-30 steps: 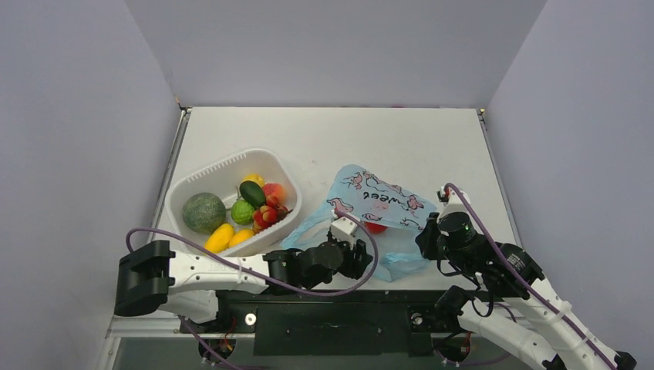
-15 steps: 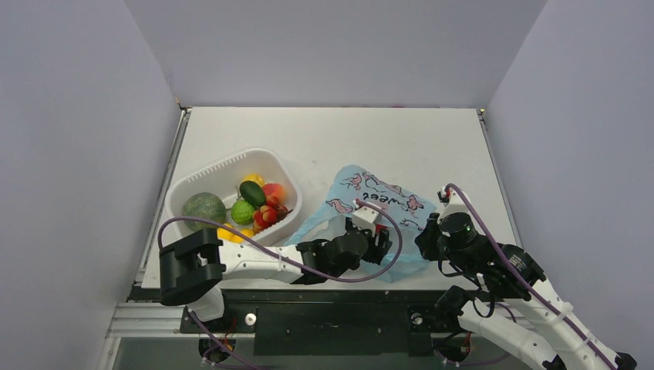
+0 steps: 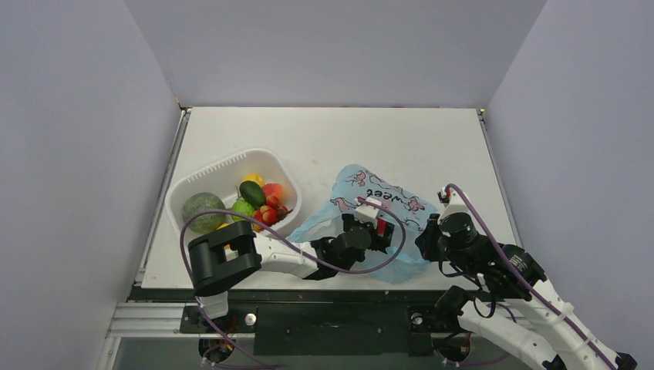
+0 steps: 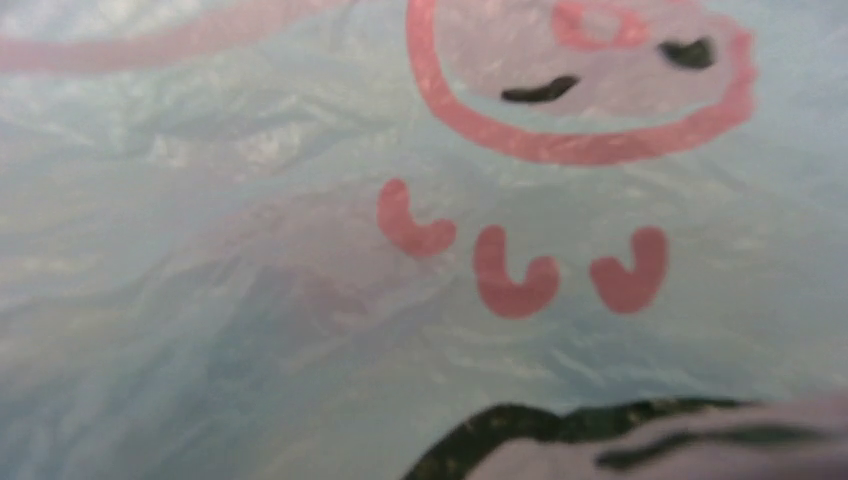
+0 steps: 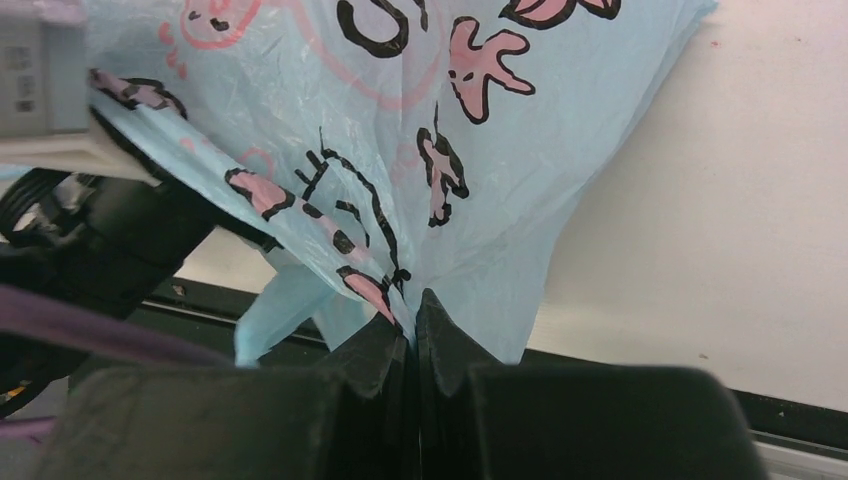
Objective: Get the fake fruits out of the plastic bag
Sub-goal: Take out the fake fruit from the plastic bag.
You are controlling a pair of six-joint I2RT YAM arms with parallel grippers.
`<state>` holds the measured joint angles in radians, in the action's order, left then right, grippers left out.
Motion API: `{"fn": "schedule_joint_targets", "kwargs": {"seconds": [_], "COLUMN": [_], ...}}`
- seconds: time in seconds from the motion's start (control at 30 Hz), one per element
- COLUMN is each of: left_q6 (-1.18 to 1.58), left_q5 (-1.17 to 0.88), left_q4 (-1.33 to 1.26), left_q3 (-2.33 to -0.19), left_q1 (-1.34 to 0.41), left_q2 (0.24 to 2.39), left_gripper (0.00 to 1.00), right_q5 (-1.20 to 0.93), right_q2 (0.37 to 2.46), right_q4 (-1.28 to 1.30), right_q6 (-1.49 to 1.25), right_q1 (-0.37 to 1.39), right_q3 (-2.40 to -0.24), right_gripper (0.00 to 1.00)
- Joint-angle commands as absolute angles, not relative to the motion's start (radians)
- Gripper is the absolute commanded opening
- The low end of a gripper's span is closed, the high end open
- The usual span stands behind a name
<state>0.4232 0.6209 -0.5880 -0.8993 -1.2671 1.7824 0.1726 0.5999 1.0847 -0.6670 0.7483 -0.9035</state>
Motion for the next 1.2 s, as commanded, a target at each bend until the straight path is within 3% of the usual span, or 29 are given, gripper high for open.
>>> {"fn": "schedule_joint_targets", "kwargs": {"seconds": [0.0, 0.2, 0.43, 0.47, 0.6, 0.63, 0.7, 1.0, 1.17], "left_q6": [0.346, 0.273, 0.27, 0.271, 0.276, 0.285, 0.321, 0.512, 0.604], "left_q5": [0.677, 0.765, 0.848, 0.826, 0.739, 0.727, 0.701, 0.366, 0.158], "left_q4": [-0.682, -0.677, -0.676, -0.671, -0.633, -0.608, -0.557, -0.357, -0.379], "left_q3": [-0.985, -1.074, -1.104, -1.109, -1.113, -1.112, -1.105, -1.052, -0.968], "left_q1": [-1.243, -1.235, -1.228, -1.229, -1.229, -1.229, -1.229, -1.215, -1.202], "left_q2": [1.862, 1.988, 2.053, 2.054, 2.045, 2.031, 2.004, 1.796, 1.66], "left_gripper": [0.91, 0.95, 0.86, 0.83, 0.52, 0.4, 0.28, 0.14, 0.13], "right_q5": [0.165, 0.159, 0.148, 0.147, 0.162, 0.16, 0.158, 0.184, 0.203], "right_q2": [0.604, 0.607, 0.602, 0.6, 0.586, 0.586, 0.585, 0.579, 0.573], "right_q4": [1.083, 1.081, 1.075, 1.076, 1.077, 1.077, 1.078, 1.084, 1.085], "right_q6": [-0.677, -0.681, -0.685, -0.687, -0.687, -0.687, -0.688, -0.679, -0.675], "right_q1": [0.757, 0.759, 0.761, 0.761, 0.762, 0.761, 0.762, 0.762, 0.763], "right_q3": [-0.941, -0.943, -0.941, -0.938, -0.928, -0.929, -0.93, -0.925, -0.908], "right_gripper": [0.0, 0.0, 0.0, 0.0, 0.0, 0.0, 0.0, 0.0, 0.0]}}
